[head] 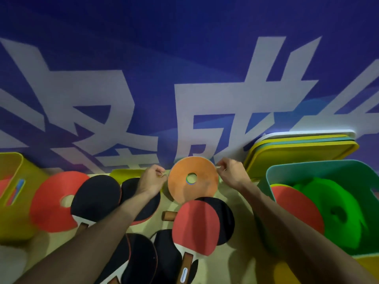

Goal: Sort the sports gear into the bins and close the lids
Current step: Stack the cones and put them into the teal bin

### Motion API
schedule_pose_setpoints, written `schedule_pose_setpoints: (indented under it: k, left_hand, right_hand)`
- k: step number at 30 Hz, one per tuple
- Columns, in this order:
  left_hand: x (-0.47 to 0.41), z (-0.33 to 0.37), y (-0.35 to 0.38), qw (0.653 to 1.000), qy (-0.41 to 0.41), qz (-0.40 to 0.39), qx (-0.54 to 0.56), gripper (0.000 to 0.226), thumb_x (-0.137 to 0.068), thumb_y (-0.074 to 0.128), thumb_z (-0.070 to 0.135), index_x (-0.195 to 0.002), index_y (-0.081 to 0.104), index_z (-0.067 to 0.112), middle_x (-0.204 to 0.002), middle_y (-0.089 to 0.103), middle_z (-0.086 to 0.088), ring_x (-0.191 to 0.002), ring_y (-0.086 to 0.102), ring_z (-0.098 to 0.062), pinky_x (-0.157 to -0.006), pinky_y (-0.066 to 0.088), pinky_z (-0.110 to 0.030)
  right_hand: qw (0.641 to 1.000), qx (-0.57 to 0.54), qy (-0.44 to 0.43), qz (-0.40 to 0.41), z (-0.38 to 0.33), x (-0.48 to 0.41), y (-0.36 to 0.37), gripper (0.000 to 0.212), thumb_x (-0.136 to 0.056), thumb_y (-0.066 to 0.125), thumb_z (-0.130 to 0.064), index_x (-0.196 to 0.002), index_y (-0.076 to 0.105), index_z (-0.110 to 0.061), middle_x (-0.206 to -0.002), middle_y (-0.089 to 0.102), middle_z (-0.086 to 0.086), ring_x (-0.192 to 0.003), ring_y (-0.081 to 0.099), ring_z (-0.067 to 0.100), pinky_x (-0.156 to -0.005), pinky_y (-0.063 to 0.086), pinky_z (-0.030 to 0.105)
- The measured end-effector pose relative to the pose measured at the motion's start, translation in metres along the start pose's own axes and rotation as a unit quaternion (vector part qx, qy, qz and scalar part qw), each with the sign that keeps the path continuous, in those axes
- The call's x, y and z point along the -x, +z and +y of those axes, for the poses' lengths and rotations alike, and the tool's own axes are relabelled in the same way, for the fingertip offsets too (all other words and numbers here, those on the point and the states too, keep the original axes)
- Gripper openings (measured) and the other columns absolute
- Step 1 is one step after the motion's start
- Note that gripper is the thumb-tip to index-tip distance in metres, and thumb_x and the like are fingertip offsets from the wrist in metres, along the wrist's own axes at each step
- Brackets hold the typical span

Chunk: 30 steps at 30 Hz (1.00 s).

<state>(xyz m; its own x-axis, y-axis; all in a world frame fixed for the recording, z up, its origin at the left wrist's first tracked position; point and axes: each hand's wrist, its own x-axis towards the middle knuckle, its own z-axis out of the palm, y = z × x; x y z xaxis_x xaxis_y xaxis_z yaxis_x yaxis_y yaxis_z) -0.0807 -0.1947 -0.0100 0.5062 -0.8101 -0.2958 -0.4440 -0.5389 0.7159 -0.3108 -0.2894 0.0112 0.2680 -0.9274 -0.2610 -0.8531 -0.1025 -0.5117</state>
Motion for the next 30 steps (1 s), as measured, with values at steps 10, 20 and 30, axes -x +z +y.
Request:
schedule_pose_setpoints:
  k: [10, 20, 30]
  left_hand:
    - [-0.039, -0.008, 0.049, 0.997, -0.062, 0.026, -0.042, 0.031, -0.072, 0.080, 0.021, -0.069, 0.049, 0.021, -0.079, 0.063, -0.004, -0.076, 0.059, -0.023, -0.063, 0.041, -0.029]
    - [-0.034, -0.011, 0.046, 0.995, -0.005, 0.049, -0.090, 0.021, -0.077, 0.077, 0.017, -0.080, 0.056, 0.019, -0.077, 0.060, 0.001, -0.073, 0.054, -0.017, -0.064, 0.041, -0.025]
    - [-0.023, -0.005, 0.040, 0.989, 0.040, 0.066, -0.125, 0.023, -0.079, 0.075, 0.019, -0.099, 0.064, 0.014, -0.088, 0.070, -0.006, -0.086, 0.065, -0.023, -0.066, 0.046, -0.027]
  right_hand:
    - [0.997, 0.004, 0.069, -0.031, 0.022, -0.020, 0.032, 0.024, -0.088, 0.054, -0.019, -0.107, 0.067, -0.014, -0.111, 0.068, 0.012, -0.106, 0.061, 0.031, -0.089, 0.047, 0.034]
    - [0.998, -0.018, 0.058, -0.036, 0.023, -0.023, 0.035, 0.024, -0.088, 0.054, -0.015, -0.108, 0.067, -0.010, -0.105, 0.069, 0.010, -0.103, 0.061, 0.026, -0.081, 0.042, 0.025]
    - [0.996, -0.012, 0.088, -0.014, 0.028, -0.020, 0.026, 0.032, -0.089, 0.050, -0.028, -0.113, 0.064, -0.013, -0.116, 0.066, 0.015, -0.107, 0.060, 0.032, -0.091, 0.050, 0.038]
